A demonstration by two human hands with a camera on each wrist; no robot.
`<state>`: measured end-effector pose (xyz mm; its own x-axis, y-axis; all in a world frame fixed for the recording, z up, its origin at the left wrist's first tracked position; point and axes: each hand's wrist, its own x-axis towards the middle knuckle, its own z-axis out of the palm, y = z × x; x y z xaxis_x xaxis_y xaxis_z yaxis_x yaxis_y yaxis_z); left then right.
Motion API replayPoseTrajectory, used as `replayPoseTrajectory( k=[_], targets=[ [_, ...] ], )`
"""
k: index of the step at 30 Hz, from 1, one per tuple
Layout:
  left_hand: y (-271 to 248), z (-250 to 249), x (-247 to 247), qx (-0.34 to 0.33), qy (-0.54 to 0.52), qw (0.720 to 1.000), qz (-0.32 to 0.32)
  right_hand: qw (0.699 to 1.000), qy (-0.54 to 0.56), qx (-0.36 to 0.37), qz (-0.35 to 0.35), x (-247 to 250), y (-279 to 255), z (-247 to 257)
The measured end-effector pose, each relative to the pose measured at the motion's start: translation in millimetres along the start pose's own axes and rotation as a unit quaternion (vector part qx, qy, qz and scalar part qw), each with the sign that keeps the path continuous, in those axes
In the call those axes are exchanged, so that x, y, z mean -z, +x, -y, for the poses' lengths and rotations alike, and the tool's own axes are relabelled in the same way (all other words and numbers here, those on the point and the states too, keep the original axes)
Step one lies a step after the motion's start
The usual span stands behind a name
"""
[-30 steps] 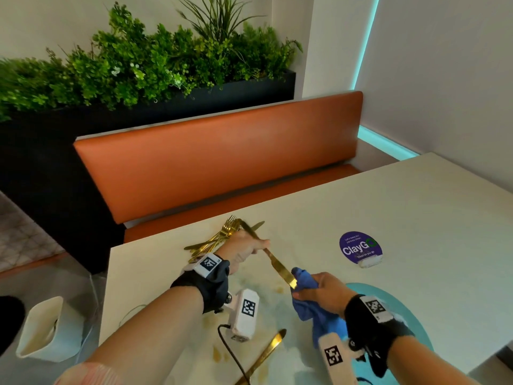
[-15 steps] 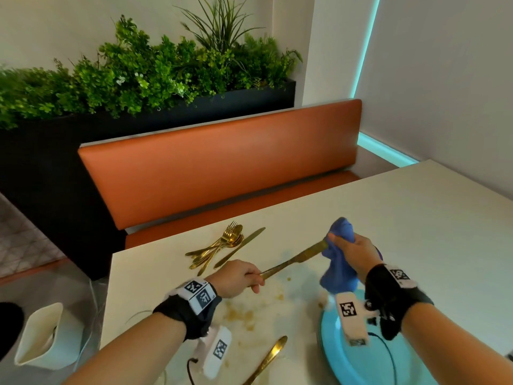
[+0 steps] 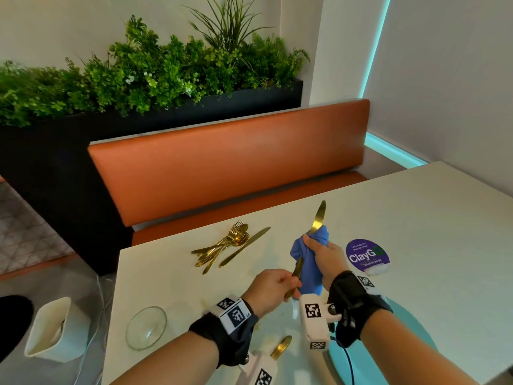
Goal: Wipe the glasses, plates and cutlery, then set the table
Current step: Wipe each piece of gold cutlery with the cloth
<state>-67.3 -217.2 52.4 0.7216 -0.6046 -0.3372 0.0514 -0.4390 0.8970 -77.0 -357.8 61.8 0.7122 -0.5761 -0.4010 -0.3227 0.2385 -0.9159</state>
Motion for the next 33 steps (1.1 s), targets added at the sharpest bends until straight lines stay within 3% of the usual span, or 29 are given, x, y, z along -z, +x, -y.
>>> replayPoseTrajectory(
  k=[3,6,12,16,17,19,22,27,30,33],
  targets=[
    [-4.7,-2.4,1.2,0.039,-0.019,0.999,0.025,1.000,0.008,0.008,-0.020,2.4,1.9,5.8],
    [-5.5,2.7,2.3,0.044,-0.009,0.999,0.006,0.999,0.014,0.024,-0.016,3.4,-0.6,12.3],
    [4.4,14.4,-0.3,0.035,-0.024,0.997,-0.062,0.983,-0.158,0.019,0.095,-3.3,-26.4,-18.8],
    [7.2,21.1,6.1,0.104,0.084,0.989,0.058,0.945,-0.301,0.018,0.124,1.4,-23.9,-41.1],
    [10.3,21.2,12.4,0.116,0.132,0.983,0.056,0.941,-0.311,0.012,0.132,2.0,-23.2,-44.3],
    [21.2,20.4,26.8,0.111,0.162,0.981,-0.010,0.940,-0.310,0.007,0.144,0.9,-23.6,-47.2],
    [35.3,17.5,32.6,0.091,0.096,0.988,-0.080,0.932,-0.326,-0.002,0.159,-4.7,-23.0,-51.5],
    [58.0,20.7,24.3,0.134,0.103,0.980,-0.102,0.919,-0.353,0.005,0.173,-23.1,-15.5,-53.5],
    [73.5,26.7,30.1,0.171,0.053,0.980,-0.092,0.915,-0.363,-0.001,0.174,-30.0,-10.0,-54.2],
    [90.6,33.3,35.8,0.171,0.061,0.977,-0.114,0.892,-0.408,0.001,0.193,-33.1,-7.1,-49.8]
  ],
)
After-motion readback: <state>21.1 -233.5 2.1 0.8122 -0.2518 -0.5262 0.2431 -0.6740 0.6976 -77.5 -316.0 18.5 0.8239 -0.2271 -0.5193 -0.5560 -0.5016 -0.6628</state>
